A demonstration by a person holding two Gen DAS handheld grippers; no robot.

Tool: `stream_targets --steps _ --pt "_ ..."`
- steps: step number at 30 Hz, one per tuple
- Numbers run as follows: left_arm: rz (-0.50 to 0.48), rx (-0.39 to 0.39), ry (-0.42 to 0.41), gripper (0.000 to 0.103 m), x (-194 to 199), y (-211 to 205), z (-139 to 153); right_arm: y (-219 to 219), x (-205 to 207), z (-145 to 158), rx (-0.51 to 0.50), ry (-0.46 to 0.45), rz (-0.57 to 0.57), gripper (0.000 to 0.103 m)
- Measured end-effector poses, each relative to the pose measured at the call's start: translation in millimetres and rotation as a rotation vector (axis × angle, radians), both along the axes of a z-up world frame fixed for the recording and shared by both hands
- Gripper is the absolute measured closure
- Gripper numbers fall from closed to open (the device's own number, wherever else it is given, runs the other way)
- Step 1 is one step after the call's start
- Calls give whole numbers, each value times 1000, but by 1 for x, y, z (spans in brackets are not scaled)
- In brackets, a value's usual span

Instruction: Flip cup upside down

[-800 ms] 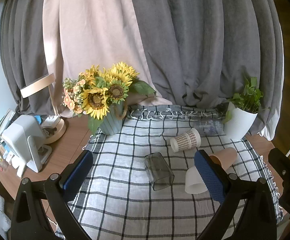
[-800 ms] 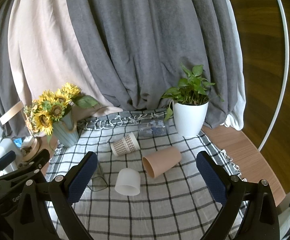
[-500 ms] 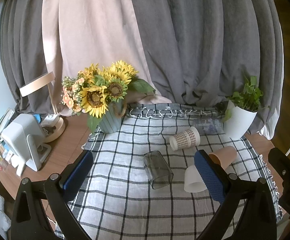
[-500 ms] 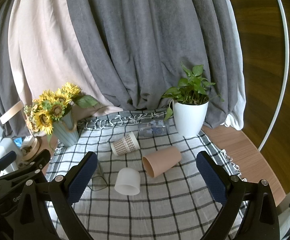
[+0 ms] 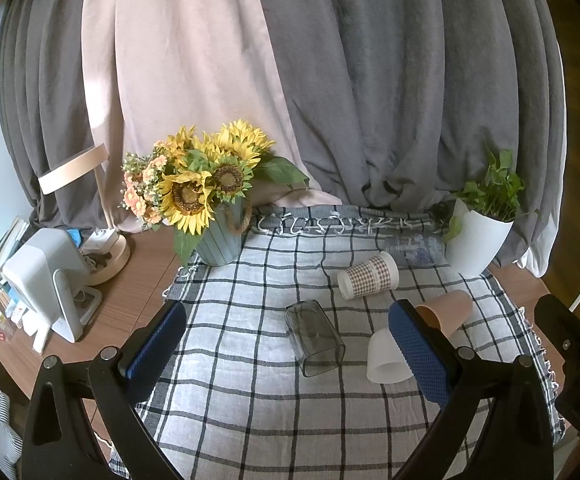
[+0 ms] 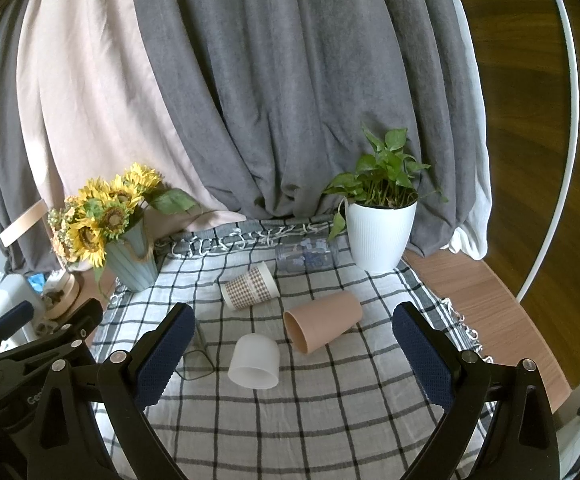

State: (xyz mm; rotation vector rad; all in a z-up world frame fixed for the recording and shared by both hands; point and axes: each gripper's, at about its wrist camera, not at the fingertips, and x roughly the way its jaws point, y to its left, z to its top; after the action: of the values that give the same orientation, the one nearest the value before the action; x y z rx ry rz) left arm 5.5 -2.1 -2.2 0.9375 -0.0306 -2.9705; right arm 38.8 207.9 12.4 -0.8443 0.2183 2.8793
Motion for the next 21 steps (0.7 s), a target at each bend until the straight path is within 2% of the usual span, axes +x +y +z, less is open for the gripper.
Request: stream_targets --steps 21 --pt "6 -28 -27 0 -17 13 -6 5 -17 -8 -2 -24 19 4"
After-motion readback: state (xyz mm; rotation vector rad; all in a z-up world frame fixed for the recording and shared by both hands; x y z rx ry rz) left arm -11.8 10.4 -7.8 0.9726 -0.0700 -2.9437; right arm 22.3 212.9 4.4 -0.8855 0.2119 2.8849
